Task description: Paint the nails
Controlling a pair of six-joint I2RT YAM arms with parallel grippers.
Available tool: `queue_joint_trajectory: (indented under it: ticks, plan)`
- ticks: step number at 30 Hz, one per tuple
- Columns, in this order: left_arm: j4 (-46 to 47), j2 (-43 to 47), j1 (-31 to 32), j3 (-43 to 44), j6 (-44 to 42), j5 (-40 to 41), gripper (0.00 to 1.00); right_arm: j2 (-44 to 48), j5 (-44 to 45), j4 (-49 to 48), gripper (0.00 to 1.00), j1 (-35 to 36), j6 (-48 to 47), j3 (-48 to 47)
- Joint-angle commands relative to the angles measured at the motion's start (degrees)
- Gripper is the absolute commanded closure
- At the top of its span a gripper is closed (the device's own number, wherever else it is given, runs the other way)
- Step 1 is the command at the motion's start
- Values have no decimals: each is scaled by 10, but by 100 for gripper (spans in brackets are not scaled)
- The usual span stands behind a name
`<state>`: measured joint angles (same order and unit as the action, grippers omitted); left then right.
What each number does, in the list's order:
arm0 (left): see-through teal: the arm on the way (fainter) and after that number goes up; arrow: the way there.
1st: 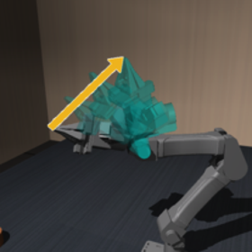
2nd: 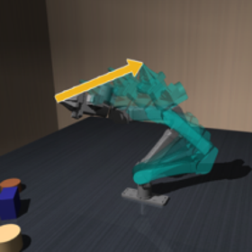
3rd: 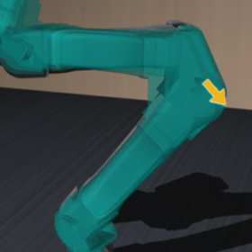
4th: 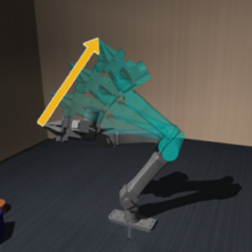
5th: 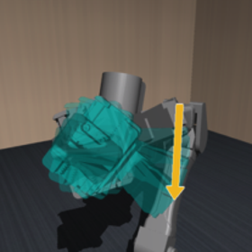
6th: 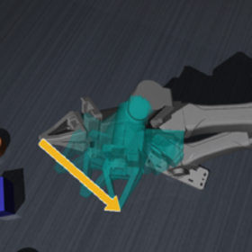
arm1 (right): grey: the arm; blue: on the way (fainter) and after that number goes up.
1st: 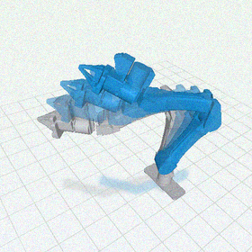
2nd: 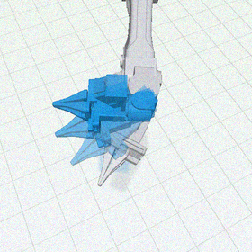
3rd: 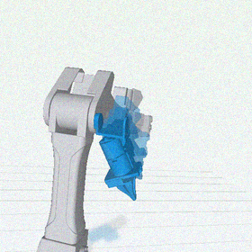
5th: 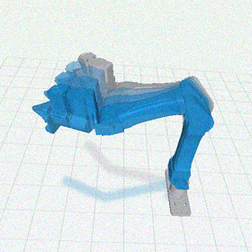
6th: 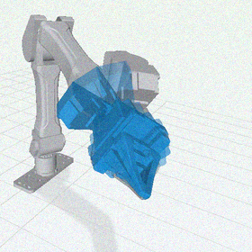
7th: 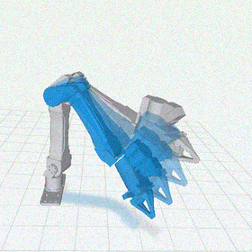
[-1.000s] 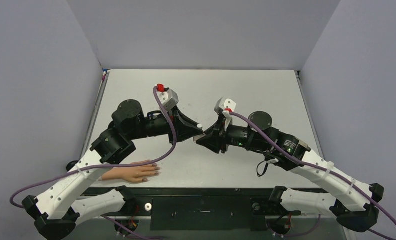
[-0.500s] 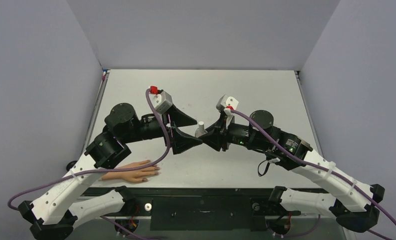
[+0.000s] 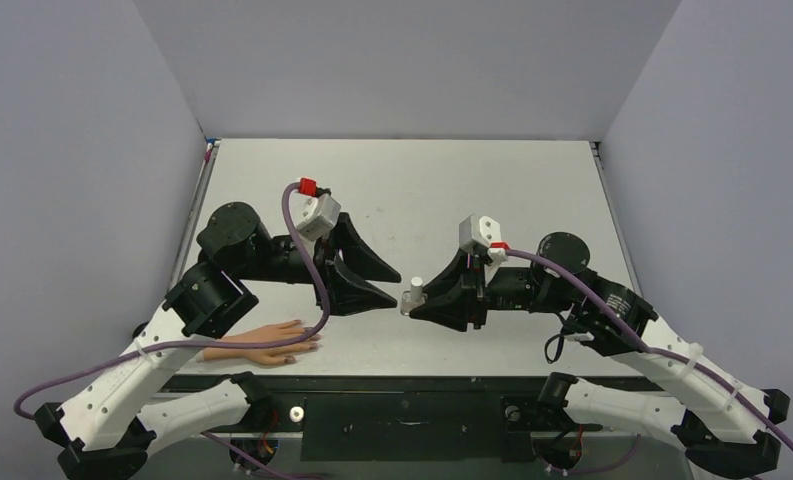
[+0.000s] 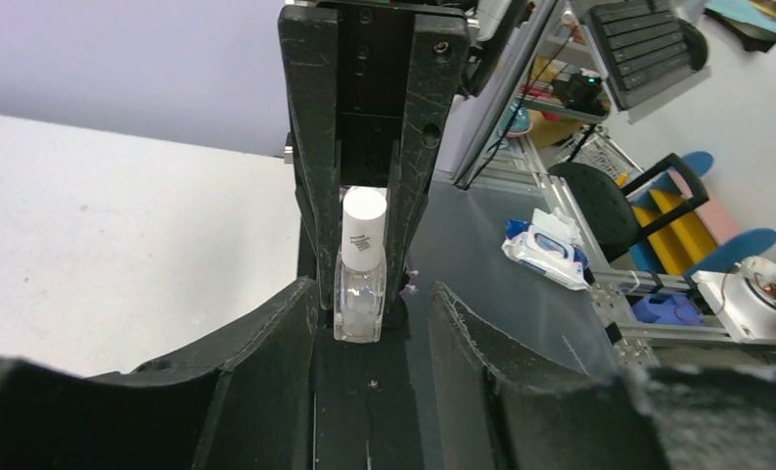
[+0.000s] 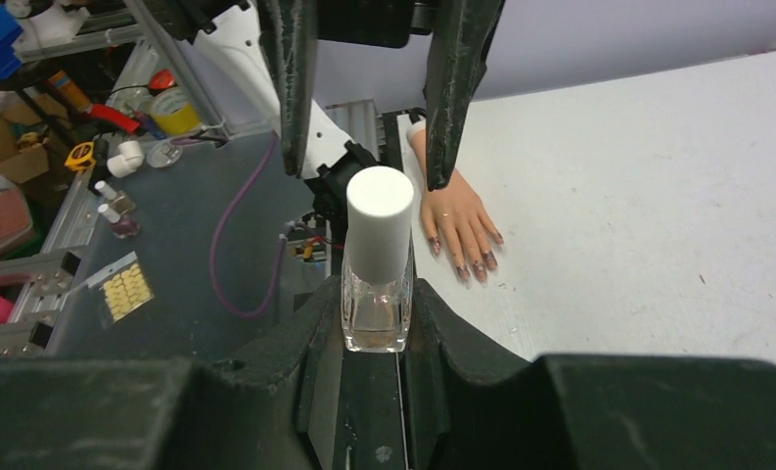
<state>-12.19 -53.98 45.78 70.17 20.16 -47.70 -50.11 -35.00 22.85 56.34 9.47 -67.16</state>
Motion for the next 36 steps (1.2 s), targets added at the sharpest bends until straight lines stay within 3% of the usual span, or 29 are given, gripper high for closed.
queue_joint_trajectory:
  ticks: [1,29,36]
  plan:
    - [65,-8,2,9,30,-68,59,2,-63,-43,100,-1,-3,0]
    - [23,-39,19,2,-8,-43,73,-40,-55,-52,100,-7,-16,-16]
    - [3,-39,19,4,-20,-33,89,-40,-44,-53,100,-12,-18,-19]
